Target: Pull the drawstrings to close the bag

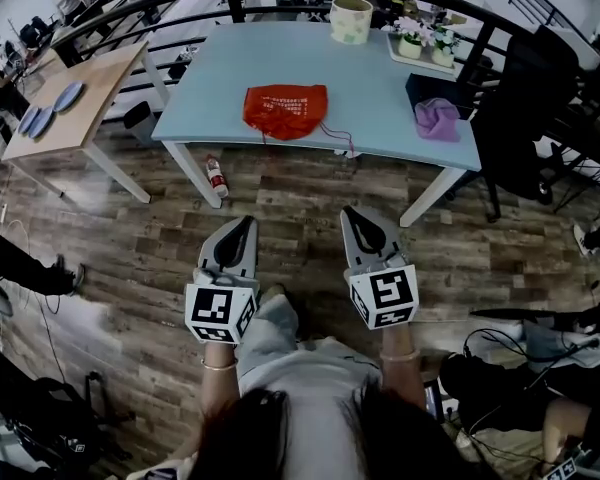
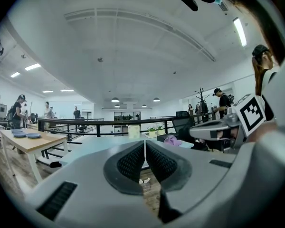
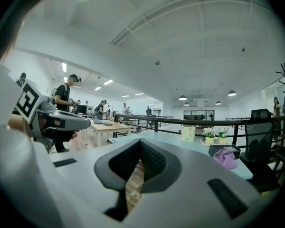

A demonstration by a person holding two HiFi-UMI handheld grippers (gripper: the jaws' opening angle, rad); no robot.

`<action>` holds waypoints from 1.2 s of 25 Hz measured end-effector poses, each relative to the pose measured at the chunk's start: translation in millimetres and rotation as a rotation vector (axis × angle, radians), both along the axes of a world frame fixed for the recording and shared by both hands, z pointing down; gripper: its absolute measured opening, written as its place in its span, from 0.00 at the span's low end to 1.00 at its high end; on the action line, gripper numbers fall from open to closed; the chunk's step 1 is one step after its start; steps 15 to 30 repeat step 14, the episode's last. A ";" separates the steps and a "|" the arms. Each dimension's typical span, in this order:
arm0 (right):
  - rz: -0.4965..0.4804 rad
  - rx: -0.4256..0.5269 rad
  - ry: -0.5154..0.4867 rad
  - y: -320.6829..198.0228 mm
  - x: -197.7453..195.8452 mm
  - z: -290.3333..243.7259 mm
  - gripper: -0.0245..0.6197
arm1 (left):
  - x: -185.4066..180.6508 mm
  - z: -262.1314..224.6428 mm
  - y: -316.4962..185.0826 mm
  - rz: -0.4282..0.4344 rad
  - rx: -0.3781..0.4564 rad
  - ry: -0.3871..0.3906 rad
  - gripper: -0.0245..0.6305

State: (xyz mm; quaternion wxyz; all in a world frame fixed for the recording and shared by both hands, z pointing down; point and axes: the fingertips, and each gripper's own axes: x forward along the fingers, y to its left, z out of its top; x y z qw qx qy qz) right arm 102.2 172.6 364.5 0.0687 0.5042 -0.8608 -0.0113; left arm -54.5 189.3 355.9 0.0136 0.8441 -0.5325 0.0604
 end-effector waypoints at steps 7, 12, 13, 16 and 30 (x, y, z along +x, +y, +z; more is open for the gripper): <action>-0.001 -0.026 -0.016 19.8 5.4 5.0 0.08 | 3.2 2.6 21.0 -0.005 -0.012 0.009 0.07; -0.005 -0.039 -0.034 32.3 8.3 6.3 0.08 | 8.7 6.4 35.1 -0.001 -0.014 0.009 0.07; -0.006 -0.040 -0.036 34.6 8.7 6.9 0.08 | 10.0 7.3 37.3 0.000 -0.014 0.010 0.07; -0.008 -0.041 -0.037 37.0 9.1 7.5 0.08 | 11.3 8.2 39.5 0.001 -0.014 0.010 0.07; -0.008 -0.041 -0.037 37.0 9.1 7.5 0.08 | 11.3 8.2 39.5 0.001 -0.014 0.010 0.07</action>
